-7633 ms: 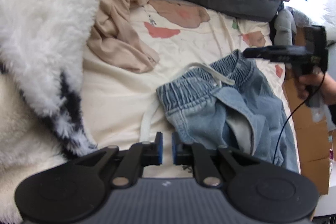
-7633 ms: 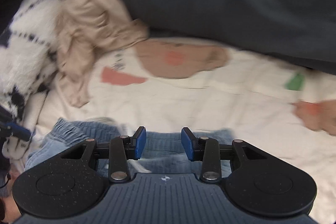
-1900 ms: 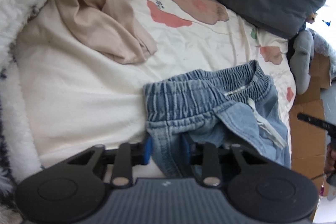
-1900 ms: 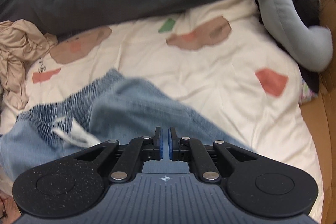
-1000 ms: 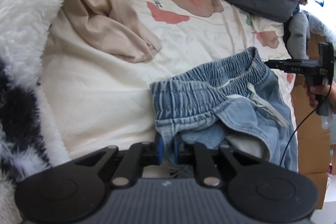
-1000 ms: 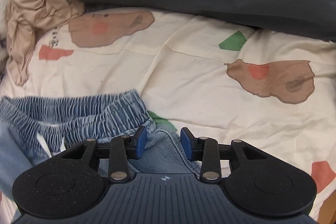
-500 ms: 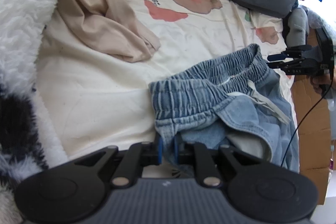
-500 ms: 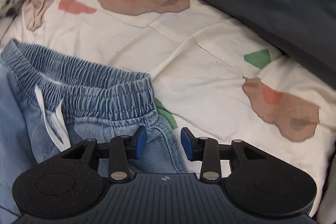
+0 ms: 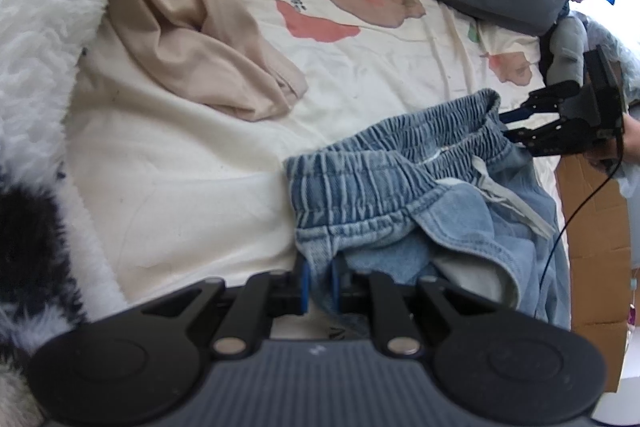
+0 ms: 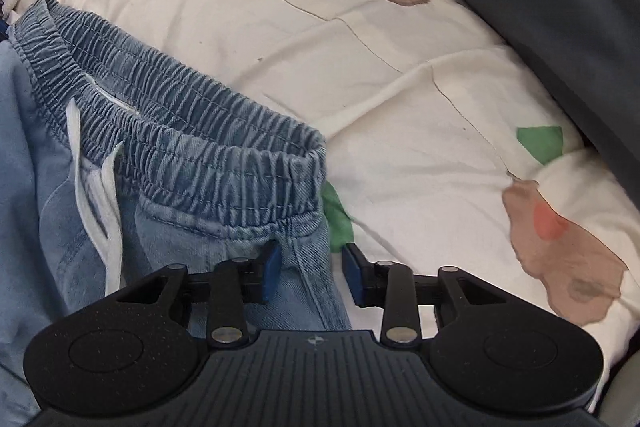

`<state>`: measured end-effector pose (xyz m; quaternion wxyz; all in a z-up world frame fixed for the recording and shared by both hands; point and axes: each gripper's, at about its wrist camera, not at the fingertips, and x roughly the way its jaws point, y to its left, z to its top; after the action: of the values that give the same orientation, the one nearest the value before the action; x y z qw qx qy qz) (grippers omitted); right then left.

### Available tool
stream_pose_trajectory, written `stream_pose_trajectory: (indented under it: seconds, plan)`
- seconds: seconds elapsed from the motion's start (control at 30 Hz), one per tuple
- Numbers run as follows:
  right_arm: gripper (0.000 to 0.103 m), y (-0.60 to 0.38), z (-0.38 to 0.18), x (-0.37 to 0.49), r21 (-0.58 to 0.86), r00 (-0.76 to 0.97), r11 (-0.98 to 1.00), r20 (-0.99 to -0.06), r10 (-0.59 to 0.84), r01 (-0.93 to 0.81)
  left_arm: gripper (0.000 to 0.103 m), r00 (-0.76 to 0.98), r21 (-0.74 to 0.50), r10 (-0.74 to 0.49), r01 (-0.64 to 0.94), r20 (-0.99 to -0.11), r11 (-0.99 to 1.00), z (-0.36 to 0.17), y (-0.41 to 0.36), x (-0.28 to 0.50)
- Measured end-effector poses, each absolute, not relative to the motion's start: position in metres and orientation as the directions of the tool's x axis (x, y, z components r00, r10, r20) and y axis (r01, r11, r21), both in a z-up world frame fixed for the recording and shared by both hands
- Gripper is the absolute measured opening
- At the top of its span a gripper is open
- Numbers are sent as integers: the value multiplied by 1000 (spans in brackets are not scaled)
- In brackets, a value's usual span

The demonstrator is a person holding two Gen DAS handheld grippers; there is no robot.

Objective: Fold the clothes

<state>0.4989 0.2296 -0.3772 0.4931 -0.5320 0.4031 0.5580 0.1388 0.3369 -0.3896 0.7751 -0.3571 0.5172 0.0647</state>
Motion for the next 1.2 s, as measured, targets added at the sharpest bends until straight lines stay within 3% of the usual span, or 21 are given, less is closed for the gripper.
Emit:
stream_pose_trajectory:
  seconds: [0.2,0.63,0.93,1.2]
  plan:
    - [12,222,-367,488,-165,129,-193,-974,185,-967,10,486,-473,-238,-446,-841,760,-378,337,141]
    - [10,197,-297,524,-360,403,189,-860,312,-914,10,576,-342,-118,-298,-809,891,-334,339,187]
    - [10,189,-281,573,-274,414,410,-859,303,-870,10,543,-206,-33,-261,-839,943,-351,338,236]
    - [14,201,-325,598,-208,376,474,-880,291,-855,12,496,-227,-53,-298,-867,927,-377,338,246]
